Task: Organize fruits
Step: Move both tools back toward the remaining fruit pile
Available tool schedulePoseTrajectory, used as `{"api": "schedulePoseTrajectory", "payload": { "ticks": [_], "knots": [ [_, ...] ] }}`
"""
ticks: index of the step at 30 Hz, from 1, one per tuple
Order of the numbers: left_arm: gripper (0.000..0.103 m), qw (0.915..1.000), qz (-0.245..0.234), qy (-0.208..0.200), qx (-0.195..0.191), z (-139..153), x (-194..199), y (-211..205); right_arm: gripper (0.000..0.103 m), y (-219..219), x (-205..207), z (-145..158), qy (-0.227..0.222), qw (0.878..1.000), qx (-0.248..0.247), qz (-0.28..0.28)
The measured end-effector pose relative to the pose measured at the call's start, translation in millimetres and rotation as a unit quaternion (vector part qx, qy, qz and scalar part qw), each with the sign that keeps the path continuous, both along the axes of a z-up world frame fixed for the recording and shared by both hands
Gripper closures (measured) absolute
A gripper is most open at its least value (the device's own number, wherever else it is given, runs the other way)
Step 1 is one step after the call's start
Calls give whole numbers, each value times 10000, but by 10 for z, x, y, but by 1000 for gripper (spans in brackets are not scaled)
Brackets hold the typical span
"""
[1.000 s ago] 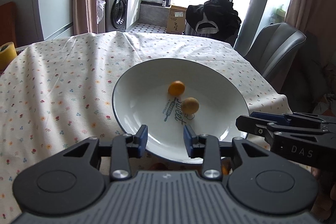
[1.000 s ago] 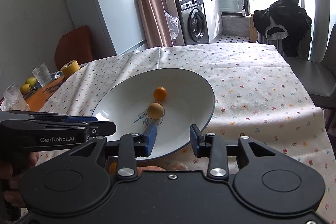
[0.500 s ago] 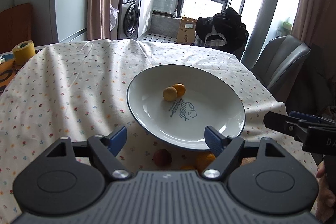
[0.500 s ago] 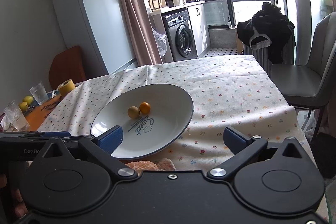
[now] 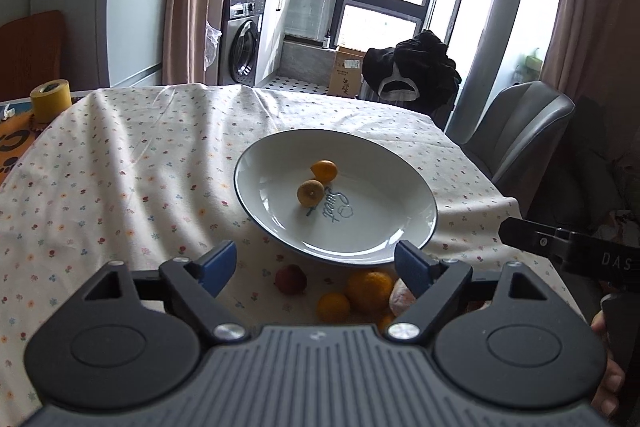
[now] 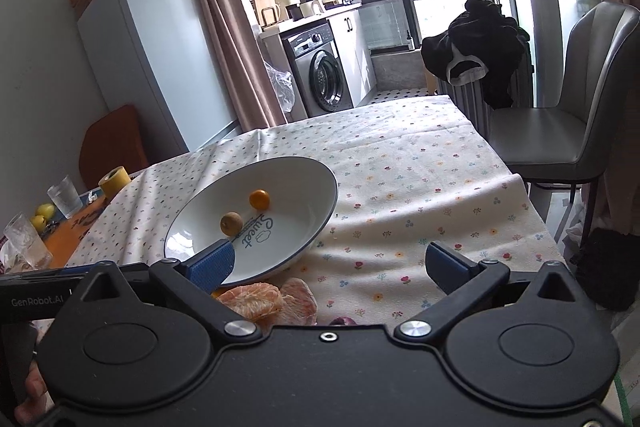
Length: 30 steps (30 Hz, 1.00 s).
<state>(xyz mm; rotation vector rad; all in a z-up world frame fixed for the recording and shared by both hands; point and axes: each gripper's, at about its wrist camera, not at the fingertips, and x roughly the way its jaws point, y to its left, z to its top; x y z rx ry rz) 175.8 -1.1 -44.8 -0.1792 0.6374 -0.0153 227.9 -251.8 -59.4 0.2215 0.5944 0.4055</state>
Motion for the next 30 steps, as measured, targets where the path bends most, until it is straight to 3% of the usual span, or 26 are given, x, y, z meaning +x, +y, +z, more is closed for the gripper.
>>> {"api": "schedulePoseTrajectory", "payload": {
  "ticks": [16, 30],
  "knots": [
    [18, 9999, -51, -43, 132, 51, -250, -109, 0, -3, -263, 109, -374, 9981, -236, 427],
    [18, 9994, -260, 124, 203, -40, -395, -161, 0, 56, -429, 60, -336, 9936, -511, 950]
  ]
}}
